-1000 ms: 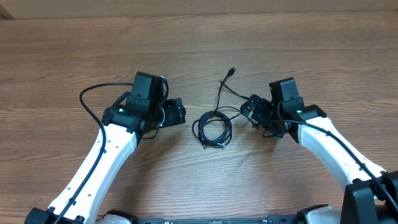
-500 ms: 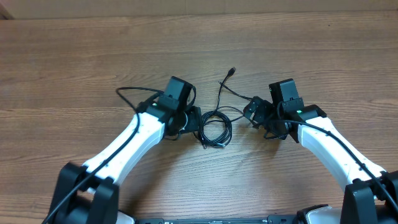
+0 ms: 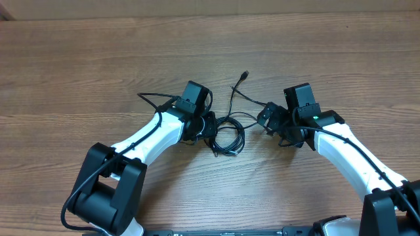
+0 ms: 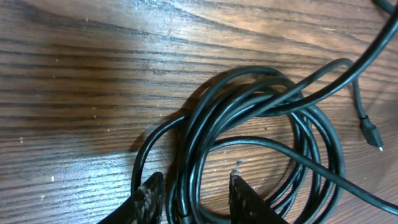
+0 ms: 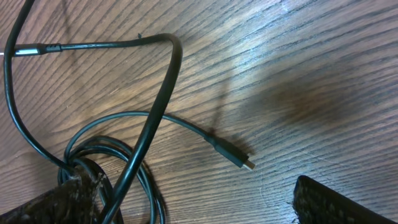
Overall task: Untangle cables
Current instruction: 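Lower both grippers onto the black coil and grasp its loops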
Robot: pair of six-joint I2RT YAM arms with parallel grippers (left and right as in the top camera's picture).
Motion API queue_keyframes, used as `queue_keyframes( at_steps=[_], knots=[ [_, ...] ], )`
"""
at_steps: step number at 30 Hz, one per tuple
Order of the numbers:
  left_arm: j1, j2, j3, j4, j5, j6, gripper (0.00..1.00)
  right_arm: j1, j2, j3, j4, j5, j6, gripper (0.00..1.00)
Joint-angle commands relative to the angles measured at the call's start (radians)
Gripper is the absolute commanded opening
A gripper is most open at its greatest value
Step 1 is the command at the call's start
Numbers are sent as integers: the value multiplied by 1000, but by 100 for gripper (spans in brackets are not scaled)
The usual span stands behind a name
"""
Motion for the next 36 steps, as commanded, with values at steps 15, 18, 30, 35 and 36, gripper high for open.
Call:
queue_keyframes(
  at_steps=[15, 18, 30, 35, 36],
  knots=[
    [-7, 35, 10, 0, 26, -3, 30, -6, -33, 27, -20, -159, -5, 100],
    [-12, 38, 10, 1, 24, -3, 33, -6, -78, 36, -19, -224, -12, 100],
    [-40, 134, 10, 39, 15, -25, 9, 138, -122, 14, -65, -202, -119, 100],
    [-29, 135, 14, 37, 16, -21, 4, 169, -100, -15, -62, -161, -77, 100],
    [-24, 130, 18, 33, 18, -21, 4, 170, -89, -19, -57, -153, -74, 100]
  ],
)
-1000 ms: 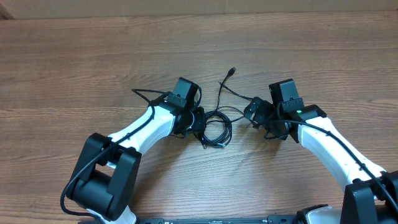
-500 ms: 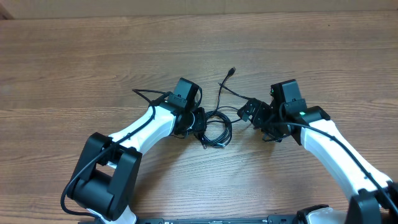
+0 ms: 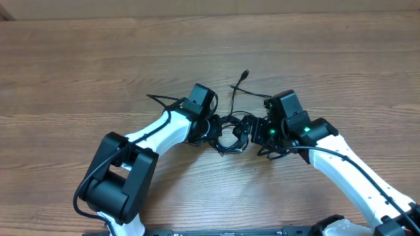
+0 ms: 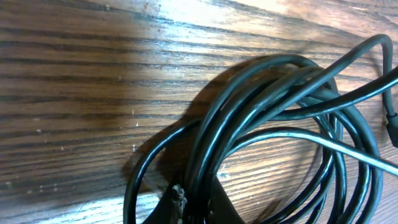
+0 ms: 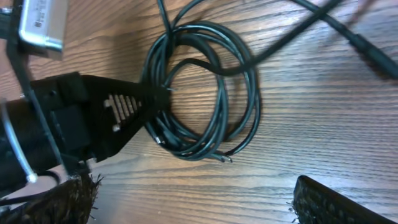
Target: Untangle cables
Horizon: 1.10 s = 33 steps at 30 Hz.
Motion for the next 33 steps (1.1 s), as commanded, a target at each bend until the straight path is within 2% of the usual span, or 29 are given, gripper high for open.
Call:
queue_keyframes(
  at_steps=[1, 4, 10, 22, 33],
  knots=[
    [14, 35, 8, -10, -12, -2, 4, 8, 32, -26, 19, 61, 15, 100],
    [23, 4, 10, -11, 0, -2, 4, 8, 66, -36, 53, 72, 38, 99],
    [26, -98, 10, -14, 3, -2, 4, 9, 145, -36, 97, 65, 59, 92],
    [35, -158, 19, -18, 101, -2, 4, 9, 183, -36, 179, 68, 59, 61],
    [41, -425, 32, 102, 129, -75, 4, 9, 183, -61, 195, 69, 58, 60]
  ],
)
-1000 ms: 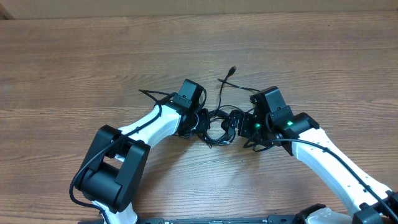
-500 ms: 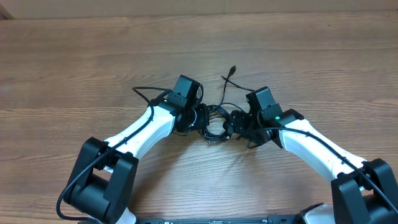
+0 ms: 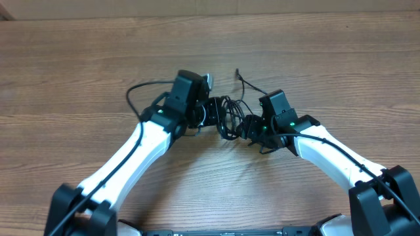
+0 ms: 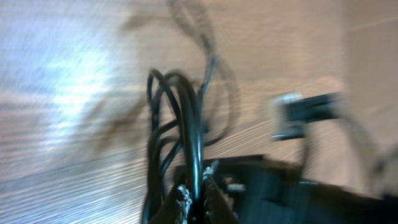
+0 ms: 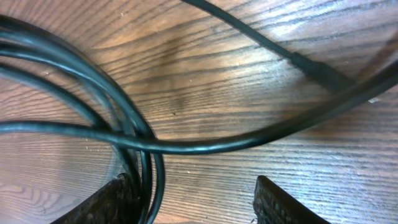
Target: Untangle cables
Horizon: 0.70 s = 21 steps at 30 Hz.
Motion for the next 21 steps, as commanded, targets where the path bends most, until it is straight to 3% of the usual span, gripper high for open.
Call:
queue_keyframes(
  at_steps=[1, 9, 17, 19, 21],
  knots=[
    [10, -100, 29, 37, 21, -60, 4, 6, 3, -34, -3, 10, 0, 60],
    [31, -200, 29, 111, 14, -73, 4, 6, 3, -34, -22, 0, -1, 60],
    [113, -224, 29, 48, 50, -64, 4, 6, 3, -34, -54, 3, -26, 61],
    [119, -224, 29, 29, 65, -33, 4, 6, 3, -33, -53, 3, -39, 69],
    [119, -224, 29, -19, 63, 19, 4, 6, 3, -33, -50, 3, -39, 84]
  ],
)
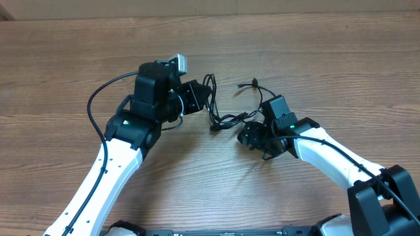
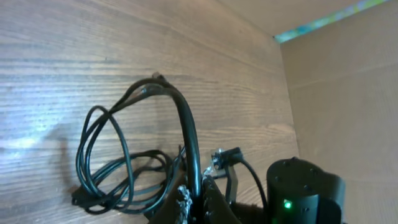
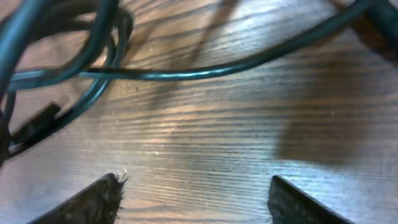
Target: Untangle cables
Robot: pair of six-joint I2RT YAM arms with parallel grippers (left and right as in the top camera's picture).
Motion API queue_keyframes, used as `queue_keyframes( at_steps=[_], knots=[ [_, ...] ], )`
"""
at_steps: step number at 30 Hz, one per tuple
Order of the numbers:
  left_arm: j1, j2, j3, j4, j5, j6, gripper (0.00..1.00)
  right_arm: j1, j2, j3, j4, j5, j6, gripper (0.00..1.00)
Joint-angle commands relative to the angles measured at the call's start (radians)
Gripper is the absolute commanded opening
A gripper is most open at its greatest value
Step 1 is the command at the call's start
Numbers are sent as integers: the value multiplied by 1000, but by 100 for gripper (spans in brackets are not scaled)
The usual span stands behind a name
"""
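Observation:
The black cable hangs in loose loops from my left gripper down to the table. In the left wrist view the left gripper is shut on one thick strand, with the loops lying below it on the wood. One plug end sticks out at the back right. My right gripper sits low just right of the loops. Seen from its own wrist, the right gripper is open wide over bare wood. A cable strand crosses beyond its fingertips, apart from them.
The wooden table holds nothing else. The left arm's own lead arcs out to the left of the arm. My right arm's wrist shows close beside the left gripper.
My left gripper, still shut on the cable, is higher and further left. The tight coil has opened into hanging loops. The strands that lay between the right gripper's fingers now lie beyond them.
At first the coil lay flat with my left gripper open around its strands and the right gripper open off to the right. Then the left gripper was shut on the strands and the right one was at the coil. Later the coil was lifted, and now it hangs loosened.

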Motion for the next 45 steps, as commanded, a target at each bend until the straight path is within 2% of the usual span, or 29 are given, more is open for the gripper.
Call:
queue_keyframes(
  at_steps=[1, 4, 7, 16, 24, 28, 30, 32, 34, 37, 40, 41, 42, 44, 45],
  knots=[
    [4, -24, 25, -60, 33, 89, 4, 6, 3, -2, 3, 2, -19, 88],
    [5, -24, 25, -103, 31, 142, 4, 4, -7, 5, -2, -29, -33, 94],
    [14, -26, 30, -105, 32, 148, 4, 4, -43, 29, -8, -90, -72, 94],
    [44, -68, 75, -101, 33, 146, 4, 6, -261, 48, -46, -123, -68, 100],
    [43, -126, 76, -90, 60, 91, 4, 9, -284, 48, 67, -200, -73, 100],
    [43, -158, 76, -90, 60, 90, 4, 39, -284, 48, 128, -202, -127, 100],
    [43, -166, 76, -90, 60, 90, 4, 77, -284, 47, 159, -198, -235, 100],
    [43, -167, 76, -90, 60, 63, 4, 124, -274, 47, 185, -148, -370, 100],
    [43, -167, 76, -90, 65, 36, 4, 174, -253, 47, 215, -24, -433, 100],
    [43, -167, 76, -89, 118, 35, 4, 220, -204, 47, 293, 216, -434, 100],
    [43, -168, 76, -85, 171, 43, 4, 225, -153, 47, 391, 267, -433, 100],
    [43, -169, 76, -82, 185, 43, 4, 225, -135, 47, 420, 262, -430, 96],
    [43, -170, 76, -76, 200, 48, 4, 225, -116, 47, 442, 253, -430, 87],
    [43, -175, 76, -67, 224, 69, 4, 224, -85, 48, 465, 253, -430, 61],
    [44, -180, 76, -68, 220, 94, 4, 224, -74, 48, 469, 253, -430, 27]
  ],
)
